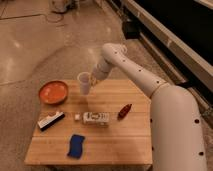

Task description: Place the ceramic cup in the ceramic bowl

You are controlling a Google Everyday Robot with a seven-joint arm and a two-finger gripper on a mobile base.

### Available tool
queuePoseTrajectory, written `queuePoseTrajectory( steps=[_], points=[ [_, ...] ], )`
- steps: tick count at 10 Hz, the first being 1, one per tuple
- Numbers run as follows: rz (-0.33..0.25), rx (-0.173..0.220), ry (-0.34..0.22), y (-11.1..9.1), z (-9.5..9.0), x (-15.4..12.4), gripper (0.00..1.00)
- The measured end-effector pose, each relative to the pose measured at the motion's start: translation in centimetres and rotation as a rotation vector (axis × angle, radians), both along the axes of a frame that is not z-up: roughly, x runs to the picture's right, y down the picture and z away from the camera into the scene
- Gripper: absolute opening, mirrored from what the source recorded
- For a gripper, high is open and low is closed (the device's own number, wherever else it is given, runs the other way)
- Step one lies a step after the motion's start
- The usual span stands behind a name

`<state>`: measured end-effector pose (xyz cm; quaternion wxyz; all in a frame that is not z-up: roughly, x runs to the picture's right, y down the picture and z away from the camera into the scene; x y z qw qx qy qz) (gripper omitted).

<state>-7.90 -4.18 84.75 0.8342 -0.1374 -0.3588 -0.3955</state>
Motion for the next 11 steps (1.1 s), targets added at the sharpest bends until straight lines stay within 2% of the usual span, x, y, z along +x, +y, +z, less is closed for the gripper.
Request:
queuePoseTrajectory(
  steps=[6,8,11],
  points=[
    [-0.132,0.031,-0.114,-1.1,0.3,-7.0,0.0],
    [-0.179,0.029,-0.154,-1.1,1.0,-10.0,0.0],
    [-0.221,0.038,-0.187,-1.5,2.8,-13.0,0.0]
  ],
)
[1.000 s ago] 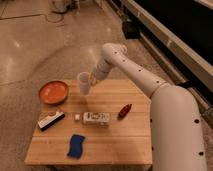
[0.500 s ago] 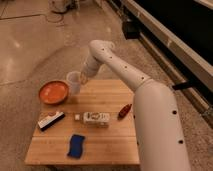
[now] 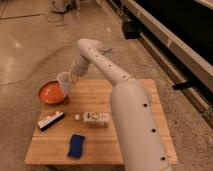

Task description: Place the ceramic cup in the ceramic bowl

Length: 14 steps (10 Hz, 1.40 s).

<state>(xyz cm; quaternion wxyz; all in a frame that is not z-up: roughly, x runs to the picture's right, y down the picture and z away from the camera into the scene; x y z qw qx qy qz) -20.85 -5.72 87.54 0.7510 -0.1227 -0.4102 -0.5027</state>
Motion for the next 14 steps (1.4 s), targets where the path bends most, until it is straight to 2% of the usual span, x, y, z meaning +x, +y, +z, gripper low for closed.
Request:
queuePoseTrajectory(
  steps=[2,3,6,10,11,14],
  points=[
    [-0.001,0.022,-0.01,-0.7,1.1,-1.5,0.01],
    [0.005,0.039,-0.01,-1.2,1.9,-2.5,0.07],
    [-0.002,0.049,-0.003,-0.9,3.5,-4.1,0.37],
    [-0.055,0.017,-0.02,1.6,4.4,-6.1,0.76],
    [-0.063,0.012,-0.025,2.0,4.4,-6.5,0.79],
    [-0.064,-0.003,-0.056,2.2,3.8,-7.5,0.8]
  ],
)
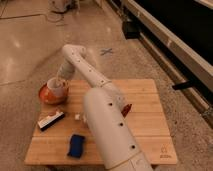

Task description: Place the ceramic cup in the ceramic bowl

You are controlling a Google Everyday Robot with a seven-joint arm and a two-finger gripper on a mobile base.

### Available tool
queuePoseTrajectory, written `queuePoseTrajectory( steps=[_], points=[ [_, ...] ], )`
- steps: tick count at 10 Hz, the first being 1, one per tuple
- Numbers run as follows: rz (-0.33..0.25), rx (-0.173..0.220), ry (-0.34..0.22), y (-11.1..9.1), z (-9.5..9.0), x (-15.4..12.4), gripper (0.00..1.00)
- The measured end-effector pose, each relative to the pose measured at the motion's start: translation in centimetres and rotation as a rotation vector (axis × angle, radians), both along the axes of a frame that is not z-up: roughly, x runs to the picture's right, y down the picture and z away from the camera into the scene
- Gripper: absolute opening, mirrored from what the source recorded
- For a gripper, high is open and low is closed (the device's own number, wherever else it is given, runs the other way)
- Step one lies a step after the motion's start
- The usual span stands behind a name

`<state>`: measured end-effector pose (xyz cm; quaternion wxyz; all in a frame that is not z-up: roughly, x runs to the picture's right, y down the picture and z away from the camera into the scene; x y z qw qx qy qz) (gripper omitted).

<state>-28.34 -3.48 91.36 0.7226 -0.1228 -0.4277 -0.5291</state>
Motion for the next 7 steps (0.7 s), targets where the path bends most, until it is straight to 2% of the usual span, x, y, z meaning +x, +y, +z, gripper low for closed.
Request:
queuePoseTrajectory(
  steps=[4,5,7],
  points=[
    [0.013,0.011,-0.054,-2.3,-2.9,-0.1,0.8],
    [0.008,0.019,-0.066,-3.4,-4.2,0.5,0.8],
    [0.008,0.022,-0.068,-3.9,-4.7,1.3,0.8]
  ],
)
